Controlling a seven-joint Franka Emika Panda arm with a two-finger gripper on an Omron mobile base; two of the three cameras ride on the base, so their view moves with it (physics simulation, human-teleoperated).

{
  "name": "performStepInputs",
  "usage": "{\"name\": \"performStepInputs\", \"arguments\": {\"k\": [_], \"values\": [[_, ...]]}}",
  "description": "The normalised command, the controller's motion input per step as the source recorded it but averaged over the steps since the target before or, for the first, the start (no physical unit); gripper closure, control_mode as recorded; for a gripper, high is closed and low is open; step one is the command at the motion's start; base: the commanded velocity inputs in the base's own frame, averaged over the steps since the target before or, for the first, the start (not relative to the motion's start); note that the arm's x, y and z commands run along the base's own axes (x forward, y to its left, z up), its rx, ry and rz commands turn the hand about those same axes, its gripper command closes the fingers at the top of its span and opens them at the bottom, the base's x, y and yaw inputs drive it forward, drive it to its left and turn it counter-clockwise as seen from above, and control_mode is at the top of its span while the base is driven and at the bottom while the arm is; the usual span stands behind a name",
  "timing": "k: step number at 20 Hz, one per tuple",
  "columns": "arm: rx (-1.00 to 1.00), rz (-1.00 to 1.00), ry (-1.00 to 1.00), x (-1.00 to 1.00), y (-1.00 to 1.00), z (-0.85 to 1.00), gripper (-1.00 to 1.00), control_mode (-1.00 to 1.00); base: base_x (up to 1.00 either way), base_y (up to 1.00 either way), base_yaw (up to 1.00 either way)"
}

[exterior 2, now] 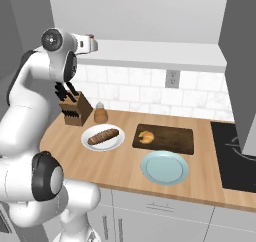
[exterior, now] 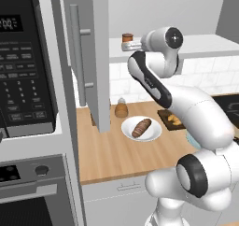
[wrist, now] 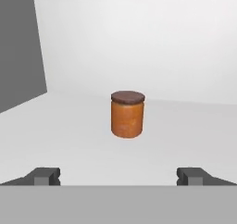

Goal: From the different types of pastries on the counter, select a croissant and place it on the cutting board. Then retrieve a jar of jam from the cabinet and place it alongside the croissant on the cutting board.

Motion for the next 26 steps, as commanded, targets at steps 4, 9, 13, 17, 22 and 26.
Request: {"name": "performStepInputs", "arguments": {"k": [4,9,13,17,22,26], "values": [[0.00,0.00,0.00,0.29,0.00,0.00,-1.00,-1.00,0.00,0.00,0.00],[0.00,0.00,0.02,0.44,0.04,0.00,-1.00,-1.00,0.00,0.00,0.00],[-0.01,0.00,0.01,0.48,0.10,0.00,-1.00,-1.00,0.00,0.00,0.00],[0.00,0.00,0.00,0.41,-0.01,0.00,-1.00,-1.00,0.00,0.00,0.00],[0.00,0.00,0.00,0.10,-0.01,0.00,-1.00,-1.00,0.00,0.00,0.00],[0.00,0.00,0.00,0.11,0.00,0.00,-1.00,-1.00,0.00,0.00,0.00]]}}
